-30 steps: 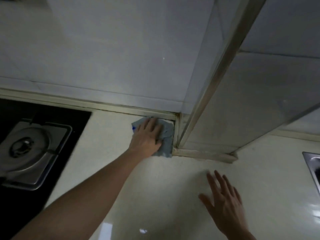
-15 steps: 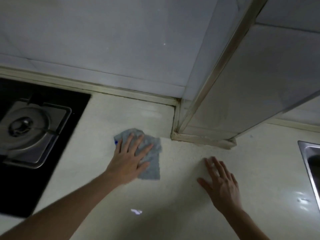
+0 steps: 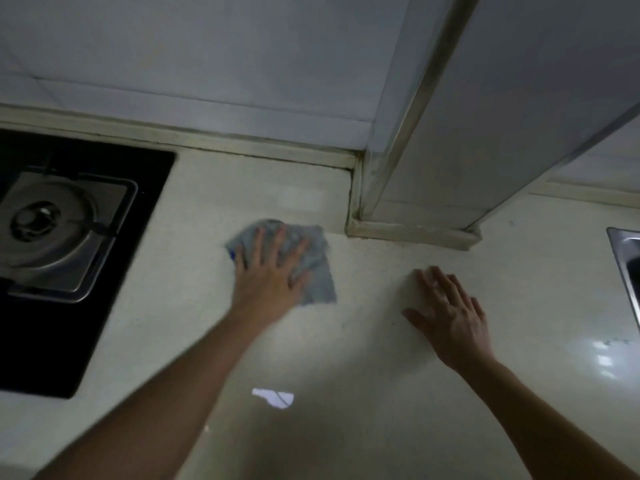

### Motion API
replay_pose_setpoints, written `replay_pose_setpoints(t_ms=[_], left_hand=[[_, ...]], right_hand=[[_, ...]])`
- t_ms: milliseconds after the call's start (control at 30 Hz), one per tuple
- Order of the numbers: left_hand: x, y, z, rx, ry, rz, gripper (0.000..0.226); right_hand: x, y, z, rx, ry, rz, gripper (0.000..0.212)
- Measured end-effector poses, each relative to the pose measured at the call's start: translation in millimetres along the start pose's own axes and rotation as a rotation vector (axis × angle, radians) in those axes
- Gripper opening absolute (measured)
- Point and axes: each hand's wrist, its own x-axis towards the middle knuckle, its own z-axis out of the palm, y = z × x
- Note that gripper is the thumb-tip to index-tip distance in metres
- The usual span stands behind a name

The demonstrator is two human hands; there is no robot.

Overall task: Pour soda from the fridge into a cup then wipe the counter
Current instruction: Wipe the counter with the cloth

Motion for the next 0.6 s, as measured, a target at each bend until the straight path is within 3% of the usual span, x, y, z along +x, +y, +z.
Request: replay_pose_setpoints(t_ms=[133,233,367,533,600], left_hand=[[-17,-14,3,-0.055,0.020,-0.111,0.072],[-70,31,18,-0.001,-0.017,0.052,0.077],[-140,114,35,-0.101,-0.078,0.300,0.083],[-150,217,35,-0.143,-0.289,0.567,0.076],[-148,245,36,-0.123,-0.292,0.646,0.073]], right_hand=[[-2,1,1,-0.003,-0.004,-0.007,0.087],[-5,-1,2,-0.002,0.004,-0.007,0.085],[-2,-2,-9,0.017,-0.062,-0.034,0.080],[-13,23,-37,0.112,-0.045,0.003,0.060],[-27,38,-39,0.083,-0.035,0.043,0.057]])
